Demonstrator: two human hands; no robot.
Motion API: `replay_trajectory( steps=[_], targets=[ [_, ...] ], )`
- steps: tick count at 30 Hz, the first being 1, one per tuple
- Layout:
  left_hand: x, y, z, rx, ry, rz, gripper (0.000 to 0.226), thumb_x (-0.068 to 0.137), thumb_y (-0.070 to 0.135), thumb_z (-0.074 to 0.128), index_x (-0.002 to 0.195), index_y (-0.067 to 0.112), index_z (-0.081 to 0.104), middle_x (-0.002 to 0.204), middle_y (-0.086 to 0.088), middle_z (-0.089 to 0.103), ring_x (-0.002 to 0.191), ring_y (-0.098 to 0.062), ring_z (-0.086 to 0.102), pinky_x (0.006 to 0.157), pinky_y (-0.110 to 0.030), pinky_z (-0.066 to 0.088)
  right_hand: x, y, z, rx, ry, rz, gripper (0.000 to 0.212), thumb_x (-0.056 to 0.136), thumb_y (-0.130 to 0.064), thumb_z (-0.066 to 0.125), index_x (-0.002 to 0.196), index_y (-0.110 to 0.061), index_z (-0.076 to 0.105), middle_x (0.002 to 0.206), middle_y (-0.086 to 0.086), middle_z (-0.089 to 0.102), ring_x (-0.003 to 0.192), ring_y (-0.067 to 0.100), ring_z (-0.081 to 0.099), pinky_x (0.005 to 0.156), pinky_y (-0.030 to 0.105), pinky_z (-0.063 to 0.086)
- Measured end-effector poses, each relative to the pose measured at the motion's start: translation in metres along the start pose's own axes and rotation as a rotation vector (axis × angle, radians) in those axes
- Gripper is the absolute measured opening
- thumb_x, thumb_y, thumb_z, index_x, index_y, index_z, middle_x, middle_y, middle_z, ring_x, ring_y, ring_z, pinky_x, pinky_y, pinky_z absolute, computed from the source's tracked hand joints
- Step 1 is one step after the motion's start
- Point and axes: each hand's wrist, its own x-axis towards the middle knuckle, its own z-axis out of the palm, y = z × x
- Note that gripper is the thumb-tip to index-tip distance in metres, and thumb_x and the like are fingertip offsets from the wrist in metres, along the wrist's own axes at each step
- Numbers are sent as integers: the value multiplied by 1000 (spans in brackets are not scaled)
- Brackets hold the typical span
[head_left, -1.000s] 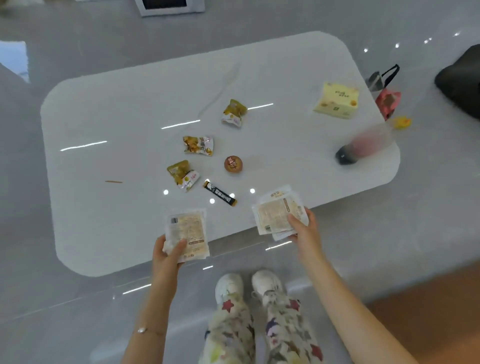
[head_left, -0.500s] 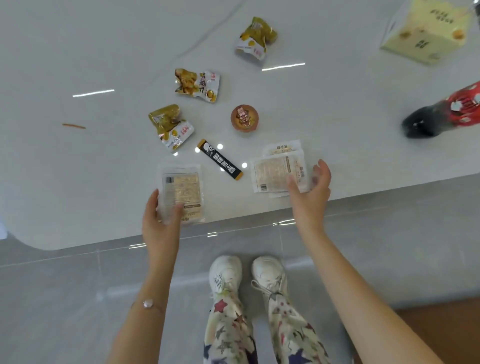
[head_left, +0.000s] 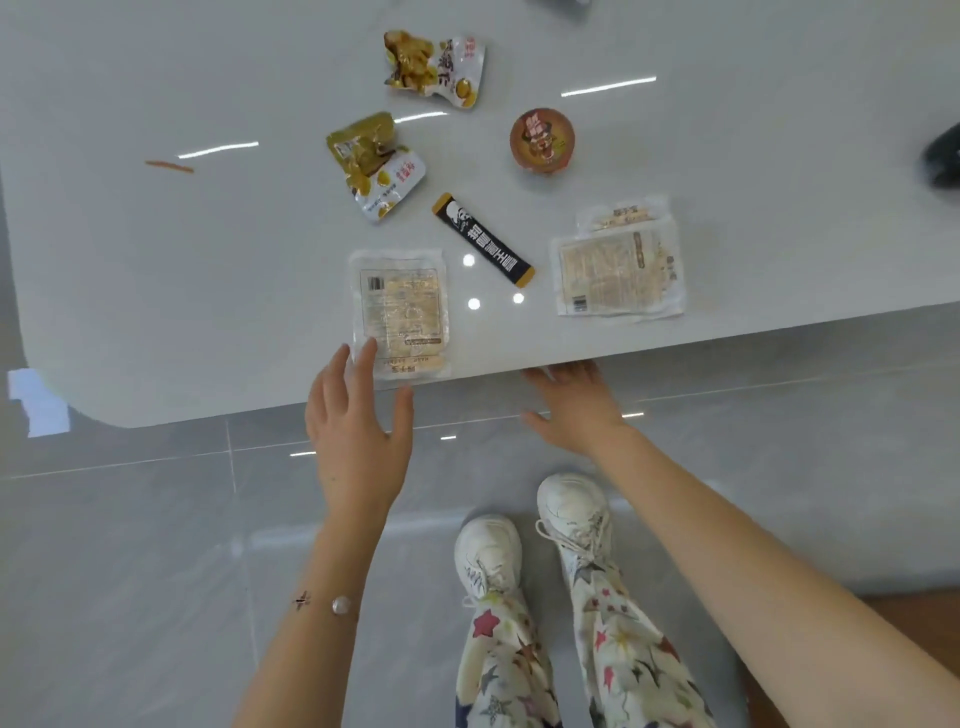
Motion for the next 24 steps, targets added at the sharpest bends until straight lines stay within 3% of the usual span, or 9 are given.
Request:
replay_trajectory(
  steps=[5,9,16,21,24],
  targets=[
    [-17,-17,12,54,-21,56,53,95,42,43,146,26,36,152,-9,31,140,-30,27,113,-48,25,8,-12,23,28,-18,72,77,92,-58,40,153,-24,7,140,15,46,144,34,13,115,46,13],
    [-32,-21,15,116,-35,59,55,96,44,44,147,28,33,155,-9,25,143,-31,21,115,-50,21,9,-10,14,21,65,68,80,88,-64,43,151,-24,14,150,13,31,140,33,24,109,49,25],
    [-51,-17,11,101,-69,56,60,95,51,40,148,27,30,158,-8,19,145,-30,17,115,-50,18,-15,-11,29,81,-1,54,86,86,-66,47,152,-26,9,157,13,16,143,34,17,116,46,15],
    [-57,-18,3,173,-104,55,62,94,52,40,150,30,25,158,-7,19,145,-30,17,116,-55,19,-63,-19,59,73,-95,90,81,88,-68,38,152,-29,7,157,13,16,144,33,15,113,46,17],
    [-59,-15,1,160,-106,13,62,93,52,39,150,30,25,158,-7,18,145,-30,16,116,-55,16,-89,-27,75,100,-151,118,87,78,-76,22,150,-27,22,151,16,32,138,34,30,108,46,23]
  ],
)
